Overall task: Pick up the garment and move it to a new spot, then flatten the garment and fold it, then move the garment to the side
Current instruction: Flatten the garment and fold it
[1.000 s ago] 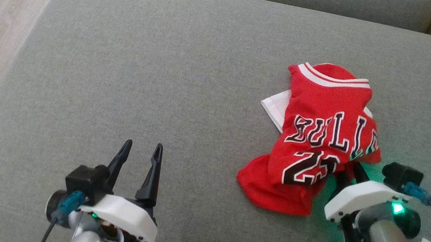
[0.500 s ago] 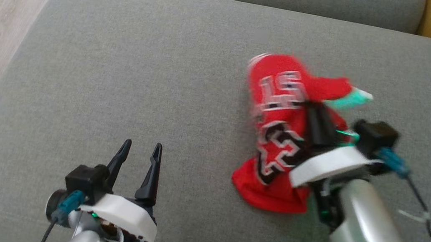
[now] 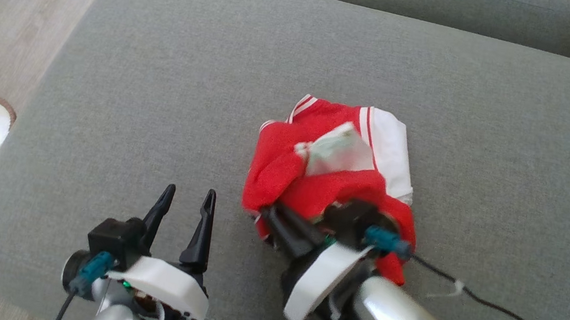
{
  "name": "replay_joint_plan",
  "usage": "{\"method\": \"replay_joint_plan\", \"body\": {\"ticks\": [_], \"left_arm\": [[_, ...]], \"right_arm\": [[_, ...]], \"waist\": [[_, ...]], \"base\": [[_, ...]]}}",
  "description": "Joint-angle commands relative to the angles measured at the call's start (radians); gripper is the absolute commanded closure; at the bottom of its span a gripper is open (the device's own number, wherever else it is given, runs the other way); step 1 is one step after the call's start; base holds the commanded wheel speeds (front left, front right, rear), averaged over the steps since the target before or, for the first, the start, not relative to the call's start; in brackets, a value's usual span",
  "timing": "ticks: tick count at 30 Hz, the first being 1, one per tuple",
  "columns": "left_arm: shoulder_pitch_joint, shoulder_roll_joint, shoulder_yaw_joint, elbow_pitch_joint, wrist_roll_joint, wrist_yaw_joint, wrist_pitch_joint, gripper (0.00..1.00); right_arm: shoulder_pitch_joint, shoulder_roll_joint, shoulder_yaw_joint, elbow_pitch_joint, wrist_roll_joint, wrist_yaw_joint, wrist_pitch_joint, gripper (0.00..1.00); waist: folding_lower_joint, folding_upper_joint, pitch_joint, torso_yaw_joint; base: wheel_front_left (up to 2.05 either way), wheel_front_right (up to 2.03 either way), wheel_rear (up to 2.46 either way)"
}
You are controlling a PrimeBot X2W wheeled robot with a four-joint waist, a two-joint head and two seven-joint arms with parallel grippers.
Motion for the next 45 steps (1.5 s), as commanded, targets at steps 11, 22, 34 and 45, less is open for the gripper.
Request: {"method": "replay_joint_plan", "body": {"ticks": [11,22,34,45], "left_arm": [[-0.011,-0.001,0.054,-0.027,0.013,-0.004,-0.012,0.00],[0.017,0.004,0.042,-0.037,0.011,-0.001,-0.010,0.00],[-0.014,0.000,0.034,-0.033,0.011,-0.008,-0.009,0.00],[-0.032,-0.008,0.043,-0.021,0.012,-0.013,-0.011,0.00]], "right_arm": [[-0.022,0.014,0.097,-0.004,0.058,0.007,-0.067,0.00],[0.107,0.010,-0.370,-0.004,-0.157,0.007,-0.035,0.00],[0.033,0.002,-0.529,0.138,-0.255,0.007,0.151,0.00],[-0.047,-0.050,-0.313,0.249,-0.073,0.007,0.314,0.15]], "waist": [[0.0000,0.0000,-0.048,-0.033],[0.0000,0.0000,-0.083,-0.088],[0.0000,0.0000,-0.026,-0.029],[0.0000,0.0000,-0.006,0.024]], "base": [[0.00,0.00,0.00],[0.00,0.00,0.00],[0.00,0.00,0.00],[0.00,0.00,0.00]]}}
